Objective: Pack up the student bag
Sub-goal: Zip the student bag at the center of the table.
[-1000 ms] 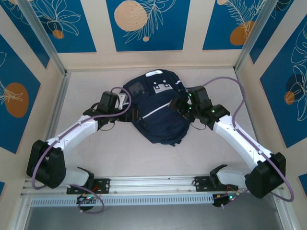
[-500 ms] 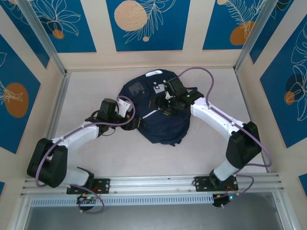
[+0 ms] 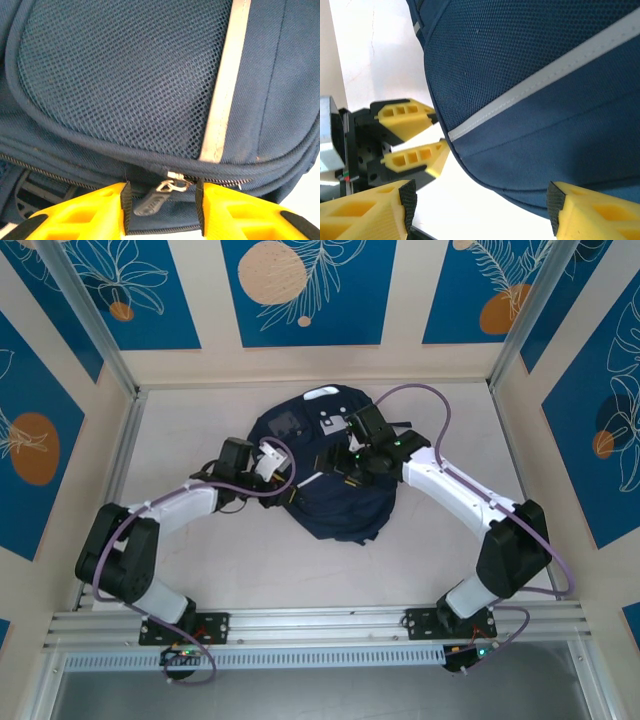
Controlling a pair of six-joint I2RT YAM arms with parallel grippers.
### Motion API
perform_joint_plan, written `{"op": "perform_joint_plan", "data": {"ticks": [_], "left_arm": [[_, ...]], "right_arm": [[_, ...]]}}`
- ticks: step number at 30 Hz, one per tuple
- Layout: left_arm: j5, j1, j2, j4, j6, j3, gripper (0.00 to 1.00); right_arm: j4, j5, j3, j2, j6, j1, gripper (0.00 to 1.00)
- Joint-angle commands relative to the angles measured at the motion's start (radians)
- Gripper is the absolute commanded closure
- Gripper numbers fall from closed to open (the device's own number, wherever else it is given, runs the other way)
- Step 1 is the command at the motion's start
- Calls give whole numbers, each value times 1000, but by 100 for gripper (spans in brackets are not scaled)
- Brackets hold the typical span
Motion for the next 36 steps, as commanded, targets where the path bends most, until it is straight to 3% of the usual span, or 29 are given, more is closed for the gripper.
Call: {"op": "perform_joint_plan", "data": {"ticks": [1,11,14,19,24,30,36], "left_arm": [[40,6,40,-49,64,53,61],[142,6,67,-137,100,96,80],[131,7,63,-144,85,88,91],[109,5,27,-118,33,50,100],[72,0,-19,-112,-12,17,100],[102,-18,-54,-99,-65,-12,100],[128,-66,-94,-30,-176,-61,100]], "right_arm": [[-24,-16,-17,-42,7,-4,29],[-17,-40,-88,-59,59,3,29],[-21,-37,-100,-59,63,6,29],[-25,-7,-121,-50,78,21,30],[37,8,-169,-35,131,35,34],[141,9,-202,0,161,49,38],[251,-24,-202,54,157,54,51]]}}
